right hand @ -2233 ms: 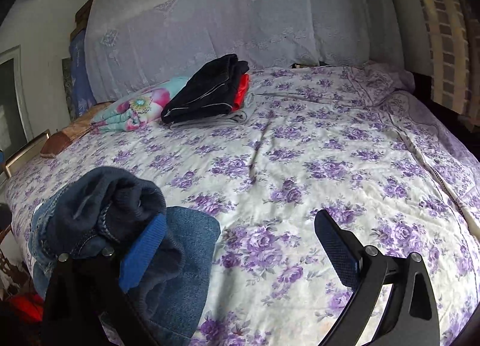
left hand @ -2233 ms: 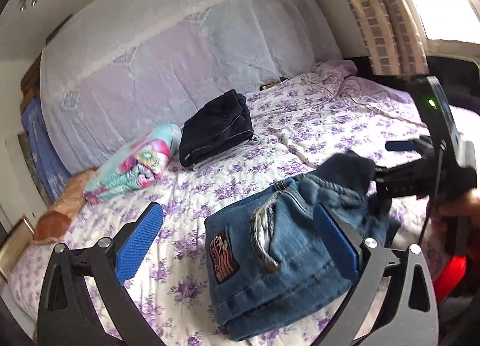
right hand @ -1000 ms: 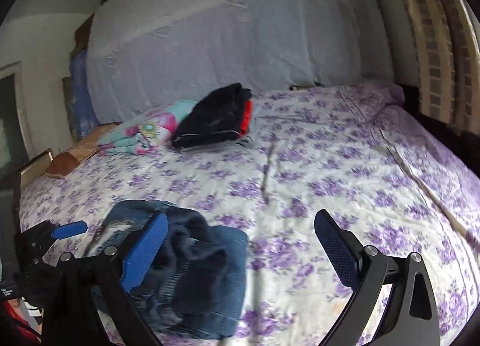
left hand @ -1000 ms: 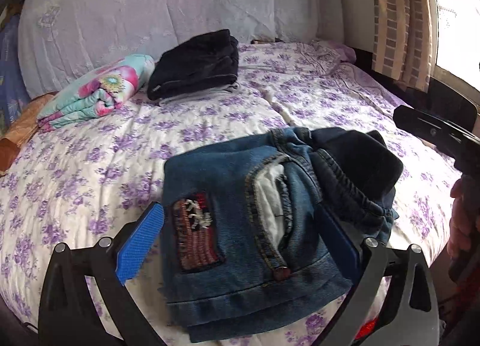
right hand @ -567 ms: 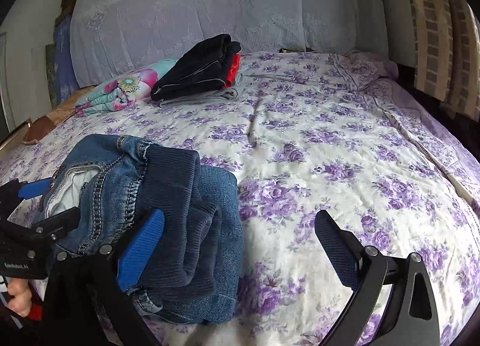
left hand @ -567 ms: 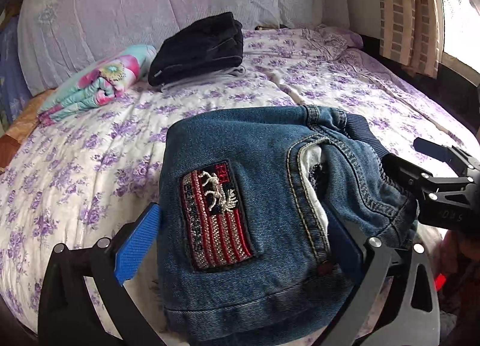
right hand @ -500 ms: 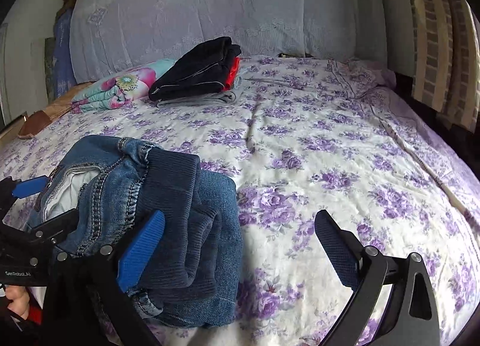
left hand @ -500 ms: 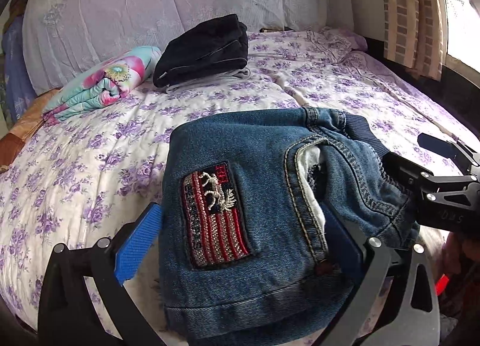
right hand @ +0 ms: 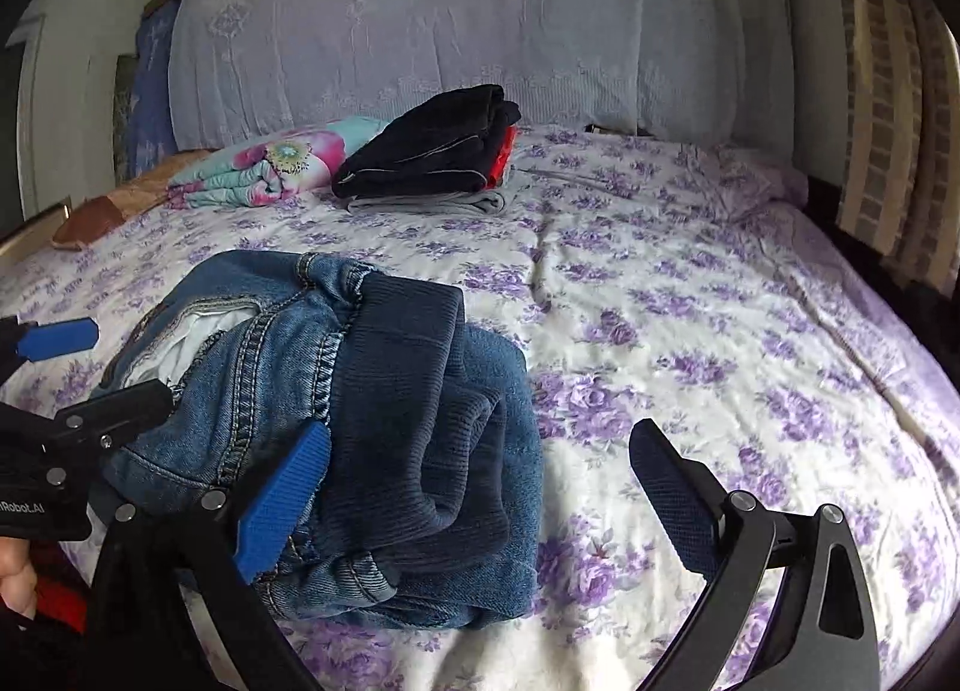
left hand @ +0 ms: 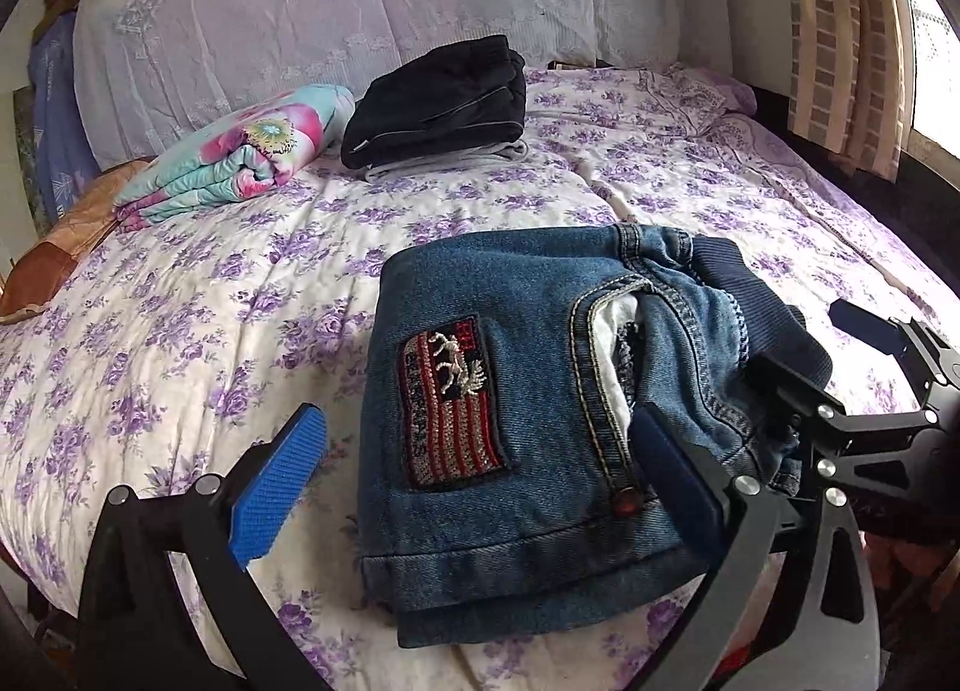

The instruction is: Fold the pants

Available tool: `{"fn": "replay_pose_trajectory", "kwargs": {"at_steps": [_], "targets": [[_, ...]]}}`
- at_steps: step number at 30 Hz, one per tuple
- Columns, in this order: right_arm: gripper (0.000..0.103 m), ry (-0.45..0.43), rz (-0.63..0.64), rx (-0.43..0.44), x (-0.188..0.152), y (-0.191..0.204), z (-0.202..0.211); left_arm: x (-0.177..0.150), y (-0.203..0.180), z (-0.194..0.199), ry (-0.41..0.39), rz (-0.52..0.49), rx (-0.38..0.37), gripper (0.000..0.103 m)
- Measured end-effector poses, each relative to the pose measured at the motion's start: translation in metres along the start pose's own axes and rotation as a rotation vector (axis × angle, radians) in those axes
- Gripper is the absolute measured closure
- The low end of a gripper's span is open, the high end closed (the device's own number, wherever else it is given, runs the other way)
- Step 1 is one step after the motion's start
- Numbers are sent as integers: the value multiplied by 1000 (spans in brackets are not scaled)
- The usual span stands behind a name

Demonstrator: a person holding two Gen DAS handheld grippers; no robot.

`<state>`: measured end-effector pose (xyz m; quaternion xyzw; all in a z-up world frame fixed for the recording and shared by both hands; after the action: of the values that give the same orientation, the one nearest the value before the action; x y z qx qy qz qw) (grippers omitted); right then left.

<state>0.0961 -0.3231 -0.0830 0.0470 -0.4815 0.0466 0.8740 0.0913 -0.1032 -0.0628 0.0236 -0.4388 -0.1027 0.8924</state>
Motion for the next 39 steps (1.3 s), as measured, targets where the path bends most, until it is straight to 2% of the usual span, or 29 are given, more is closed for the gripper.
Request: {"fn": "replay_pose_trajectory", "kwargs": {"at_steps": [4,6,15,19,22,27,33,39], "targets": [[4,-35,64,-66,5,7,15,0,6,11,-25,6,26,4],[4,-61,76,-72,8,10,26,1,9,16,-37,8,36,4],[4,-186,67,-5,20,27,69,-1,15,27,-57,12,57,4],[4,-154,92,-11,14,34,60,-3,15,29,-61,11,63,4],[4,-91,85,-22,5,31,41,-3,16,30,-64,8,69,4],[4,-26,45,18,-9,26,21,-6,15,29,-54,6,64,4],[4,-66,77,4,-1,32,38,-6,15,29,-55,11,66,4],[4,-146,60,77,10,41,71,-7,21,36,-54,27,70,4]]}}
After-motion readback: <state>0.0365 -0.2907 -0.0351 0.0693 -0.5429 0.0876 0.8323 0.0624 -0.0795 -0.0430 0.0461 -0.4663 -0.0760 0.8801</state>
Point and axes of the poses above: each gripper's, at about its wrist camera, not at the fingertips, and z roughly against the way its jaws point, y to its left, x to its top, the point moved 7 cm from there along -z, roughly the way its jaws point, and after that the axes turned 7 degrees about x, right-handed, at the moved point
